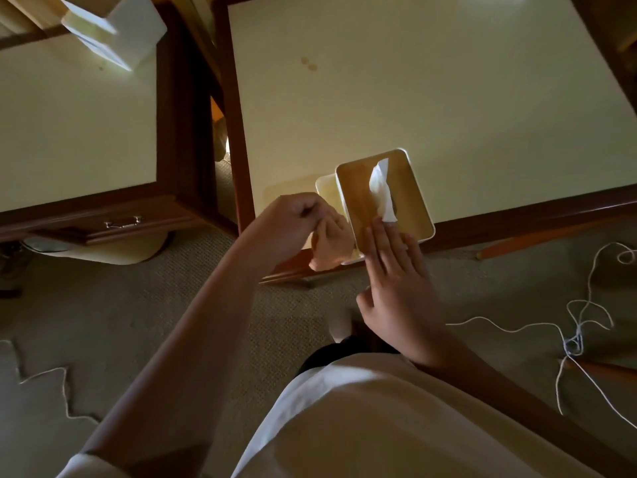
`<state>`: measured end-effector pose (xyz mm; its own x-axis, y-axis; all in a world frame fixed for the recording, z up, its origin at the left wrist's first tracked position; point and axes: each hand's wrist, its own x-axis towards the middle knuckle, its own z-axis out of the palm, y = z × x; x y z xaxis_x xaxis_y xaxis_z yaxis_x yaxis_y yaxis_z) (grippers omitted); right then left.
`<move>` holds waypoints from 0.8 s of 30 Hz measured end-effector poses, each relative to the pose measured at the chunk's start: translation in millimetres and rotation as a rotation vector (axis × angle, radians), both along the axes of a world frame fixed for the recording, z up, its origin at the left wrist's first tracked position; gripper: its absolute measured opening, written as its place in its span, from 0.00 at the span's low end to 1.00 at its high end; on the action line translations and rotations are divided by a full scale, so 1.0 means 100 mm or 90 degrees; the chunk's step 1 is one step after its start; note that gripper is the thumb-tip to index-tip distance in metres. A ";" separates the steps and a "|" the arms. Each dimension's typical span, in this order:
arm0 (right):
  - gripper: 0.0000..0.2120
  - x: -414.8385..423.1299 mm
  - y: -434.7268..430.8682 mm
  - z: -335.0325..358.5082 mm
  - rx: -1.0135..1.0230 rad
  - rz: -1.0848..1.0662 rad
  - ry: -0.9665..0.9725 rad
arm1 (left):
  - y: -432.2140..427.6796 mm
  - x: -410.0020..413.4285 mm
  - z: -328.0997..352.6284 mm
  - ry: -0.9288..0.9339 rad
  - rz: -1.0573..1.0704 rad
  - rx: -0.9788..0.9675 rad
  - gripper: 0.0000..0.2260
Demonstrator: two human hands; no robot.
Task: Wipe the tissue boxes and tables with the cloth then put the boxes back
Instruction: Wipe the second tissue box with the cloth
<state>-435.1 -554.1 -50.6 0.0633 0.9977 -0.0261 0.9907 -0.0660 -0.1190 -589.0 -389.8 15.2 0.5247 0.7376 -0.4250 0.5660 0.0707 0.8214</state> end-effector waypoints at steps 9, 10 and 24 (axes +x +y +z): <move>0.43 0.00 0.02 -0.06 0.028 -0.002 0.020 | -0.19 -0.28 -0.20 -0.276 0.325 -0.313 0.18; 0.42 -0.01 0.01 -0.07 0.035 -0.001 0.023 | -0.21 -0.29 -0.22 -0.277 0.315 -0.281 0.14; 0.40 0.00 0.00 -0.18 0.092 -0.001 0.034 | -0.61 0.07 -0.45 0.003 0.063 0.354 0.11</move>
